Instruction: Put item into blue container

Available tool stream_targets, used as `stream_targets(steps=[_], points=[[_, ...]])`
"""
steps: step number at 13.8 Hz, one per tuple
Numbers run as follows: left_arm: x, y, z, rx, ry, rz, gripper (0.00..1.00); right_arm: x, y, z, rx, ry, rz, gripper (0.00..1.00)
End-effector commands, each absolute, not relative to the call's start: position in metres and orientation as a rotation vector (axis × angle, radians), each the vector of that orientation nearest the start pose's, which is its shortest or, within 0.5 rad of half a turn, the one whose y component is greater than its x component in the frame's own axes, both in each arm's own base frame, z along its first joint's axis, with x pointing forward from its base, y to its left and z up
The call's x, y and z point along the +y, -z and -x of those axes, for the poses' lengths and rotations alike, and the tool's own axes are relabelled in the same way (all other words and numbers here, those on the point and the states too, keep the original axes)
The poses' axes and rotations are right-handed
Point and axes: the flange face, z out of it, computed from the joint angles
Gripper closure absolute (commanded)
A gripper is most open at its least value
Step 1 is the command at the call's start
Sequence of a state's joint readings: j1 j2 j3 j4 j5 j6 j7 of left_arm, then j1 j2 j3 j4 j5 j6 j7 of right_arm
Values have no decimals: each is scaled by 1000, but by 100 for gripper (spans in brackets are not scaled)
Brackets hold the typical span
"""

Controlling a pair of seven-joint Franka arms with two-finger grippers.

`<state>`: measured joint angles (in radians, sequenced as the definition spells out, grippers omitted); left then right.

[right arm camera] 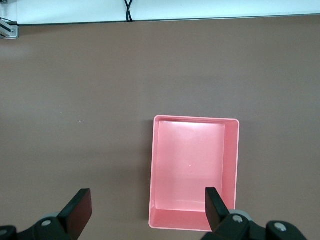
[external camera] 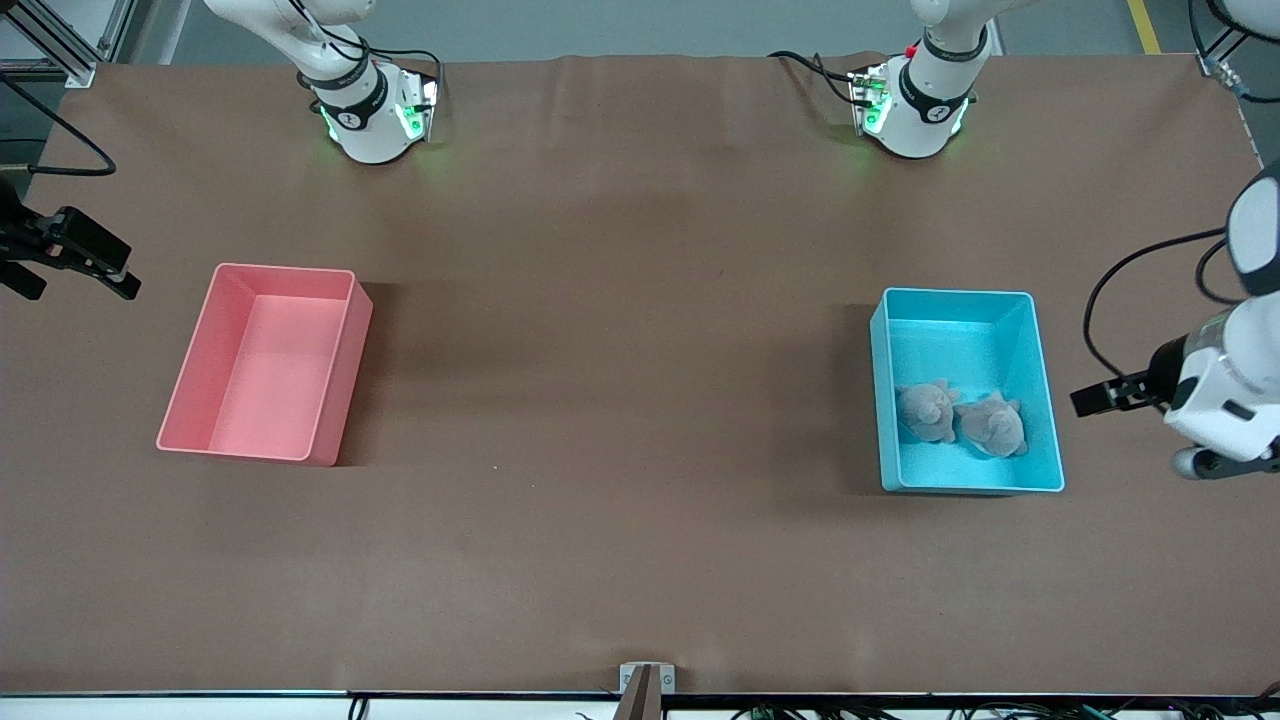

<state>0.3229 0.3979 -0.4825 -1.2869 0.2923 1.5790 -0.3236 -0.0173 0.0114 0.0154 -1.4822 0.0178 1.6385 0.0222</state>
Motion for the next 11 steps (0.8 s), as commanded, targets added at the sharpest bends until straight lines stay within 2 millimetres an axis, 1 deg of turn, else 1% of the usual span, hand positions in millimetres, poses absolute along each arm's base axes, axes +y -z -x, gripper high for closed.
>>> stream_targets(steps=[1, 2, 3, 4, 6, 7, 8, 9, 11], points=[[-28, -591, -633, -259, -2, 3031, 0, 0, -669, -566, 64, 225, 3115, 0], [-26, -597, -627, -278, -26, 3056, 0, 0, -669, -566, 64, 222, 3115, 0], [-8, -604, -622, -326, -35, 3068, 0, 0, -669, -566, 64, 225, 3116, 0], [-1, -616, -616, -353, -15, 3082, 0, 0, -670, -566, 67, 227, 3114, 0], [6, -634, -605, -395, 1, 3107, 0, 0, -670, -566, 67, 227, 3114, 0], [3, -640, -602, -393, 15, 3105, 0, 0, -670, -566, 64, 227, 3114, 0], [0, -653, -593, -392, 40, 3094, 0, 0, -669, -566, 64, 225, 3114, 0], [-4, -658, -590, -387, 54, 3091, 0, 1, -669, -566, 62, 224, 3114, 0], [-6, -659, -589, -377, 50, 3090, 0, 1, -670, -566, 59, 227, 3114, 0]])
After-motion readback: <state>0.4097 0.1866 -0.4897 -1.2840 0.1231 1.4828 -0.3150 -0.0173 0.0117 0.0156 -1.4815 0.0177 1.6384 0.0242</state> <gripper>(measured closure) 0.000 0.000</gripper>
